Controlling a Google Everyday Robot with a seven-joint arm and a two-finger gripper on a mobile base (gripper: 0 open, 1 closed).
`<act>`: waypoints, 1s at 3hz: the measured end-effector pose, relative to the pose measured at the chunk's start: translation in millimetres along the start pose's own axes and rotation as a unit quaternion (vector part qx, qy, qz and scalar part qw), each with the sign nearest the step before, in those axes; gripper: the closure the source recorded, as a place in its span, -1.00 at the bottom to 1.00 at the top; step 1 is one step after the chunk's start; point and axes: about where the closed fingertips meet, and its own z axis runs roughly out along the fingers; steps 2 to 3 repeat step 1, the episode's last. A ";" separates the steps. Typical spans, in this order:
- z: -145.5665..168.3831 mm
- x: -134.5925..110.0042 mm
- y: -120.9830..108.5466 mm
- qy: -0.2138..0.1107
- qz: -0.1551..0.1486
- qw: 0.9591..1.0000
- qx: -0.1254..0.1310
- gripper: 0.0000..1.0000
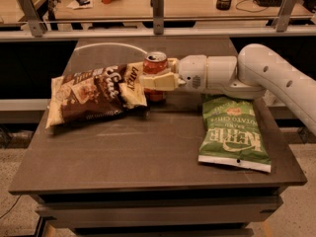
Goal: Move coke can near brown chip bag
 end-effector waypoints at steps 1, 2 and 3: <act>2.5 -0.3 1.1 0.000 0.000 1.000 -0.002 0.65; 2.5 -0.3 1.1 0.000 0.000 1.000 -0.002 0.65; 2.5 -0.3 1.1 0.000 0.000 1.000 -0.002 0.65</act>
Offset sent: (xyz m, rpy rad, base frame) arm 0.0000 0.0000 0.0000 0.0000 0.0000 0.0000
